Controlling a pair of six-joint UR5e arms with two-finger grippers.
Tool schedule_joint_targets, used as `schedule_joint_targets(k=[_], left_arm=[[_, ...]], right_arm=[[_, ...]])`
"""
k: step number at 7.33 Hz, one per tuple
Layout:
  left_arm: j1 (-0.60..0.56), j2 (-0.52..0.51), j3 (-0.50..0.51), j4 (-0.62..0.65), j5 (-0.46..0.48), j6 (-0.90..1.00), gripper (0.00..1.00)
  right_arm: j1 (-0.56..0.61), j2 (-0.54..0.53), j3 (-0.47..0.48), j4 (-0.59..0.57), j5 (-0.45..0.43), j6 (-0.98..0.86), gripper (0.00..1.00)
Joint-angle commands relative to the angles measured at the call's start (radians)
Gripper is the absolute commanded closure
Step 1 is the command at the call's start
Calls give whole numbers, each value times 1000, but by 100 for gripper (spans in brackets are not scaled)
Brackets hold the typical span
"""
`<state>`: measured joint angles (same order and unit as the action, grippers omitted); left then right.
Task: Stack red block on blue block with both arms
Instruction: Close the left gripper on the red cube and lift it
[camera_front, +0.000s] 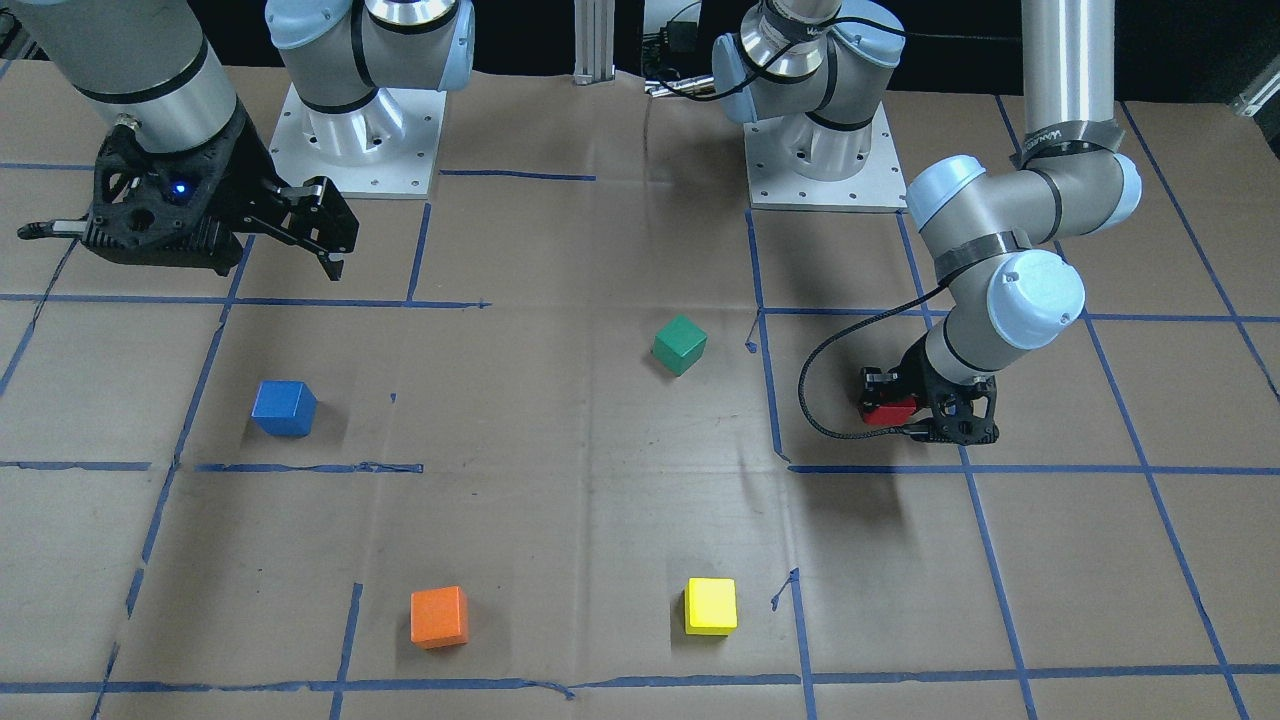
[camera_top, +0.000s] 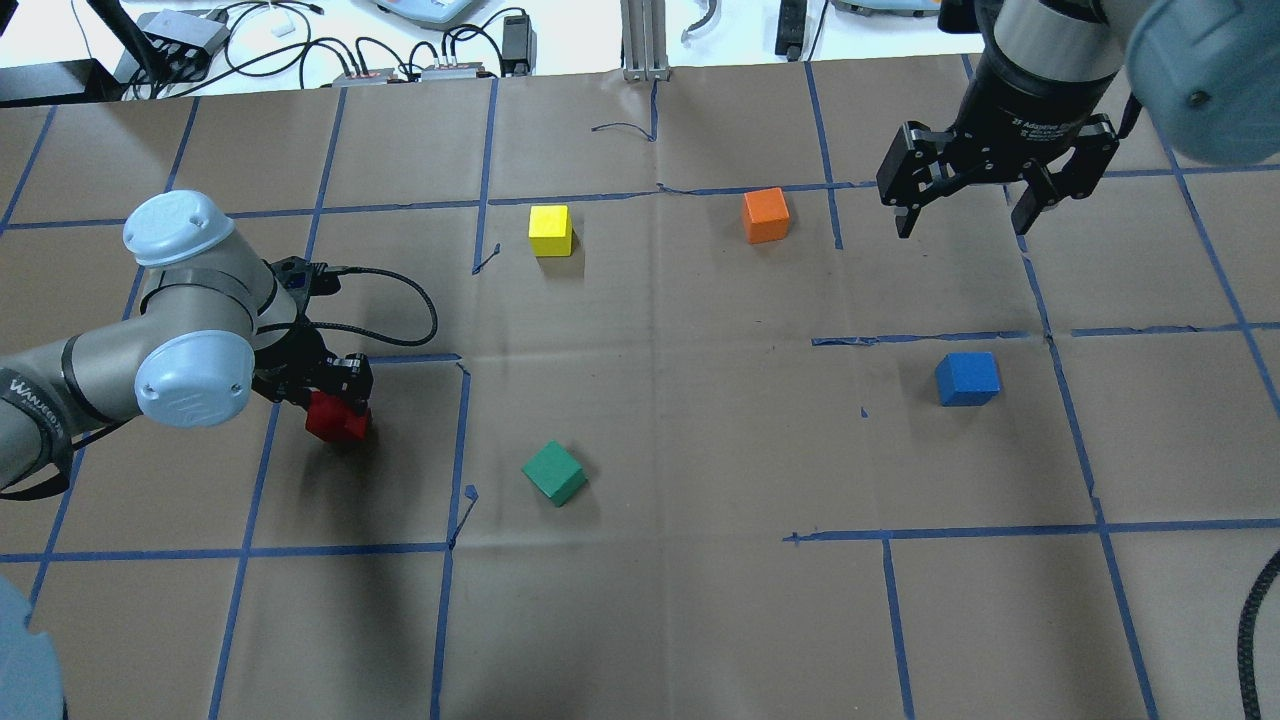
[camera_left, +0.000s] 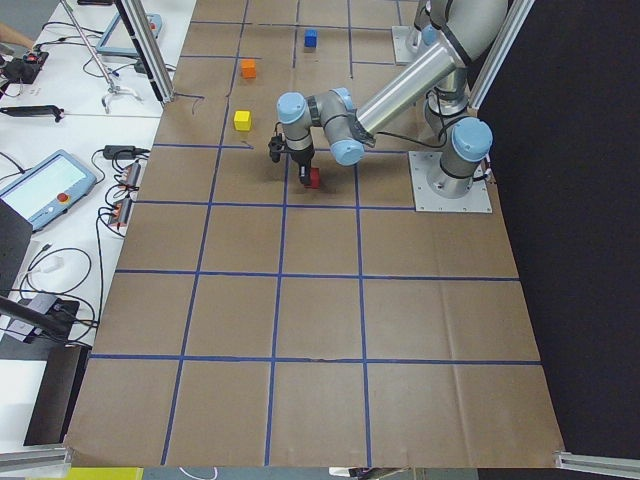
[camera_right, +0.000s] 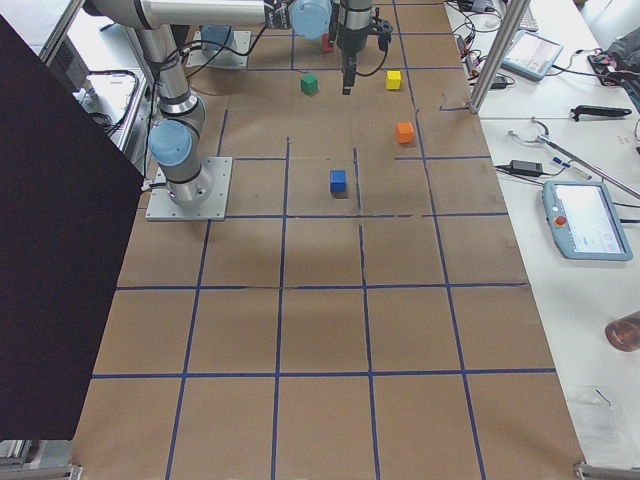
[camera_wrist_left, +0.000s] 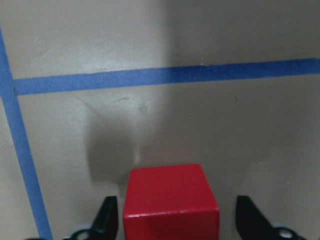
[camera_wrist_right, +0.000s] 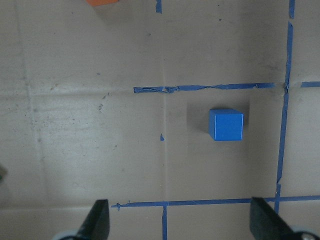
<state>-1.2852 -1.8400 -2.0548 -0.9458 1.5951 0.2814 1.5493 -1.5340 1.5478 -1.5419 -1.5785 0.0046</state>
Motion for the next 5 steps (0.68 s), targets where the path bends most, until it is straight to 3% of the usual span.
schedule_joint_targets(k=[1, 2, 5], left_arm=[[-19, 59, 28, -34, 0, -88, 91], [-54, 88, 57, -116, -23, -149, 92], [-347, 53, 236, -194, -60, -386, 92]], right_arm=[[0, 0, 0, -1, 0, 0, 0], [0, 0, 0, 0, 0, 0, 0], [0, 0, 0, 0, 0, 0, 0]])
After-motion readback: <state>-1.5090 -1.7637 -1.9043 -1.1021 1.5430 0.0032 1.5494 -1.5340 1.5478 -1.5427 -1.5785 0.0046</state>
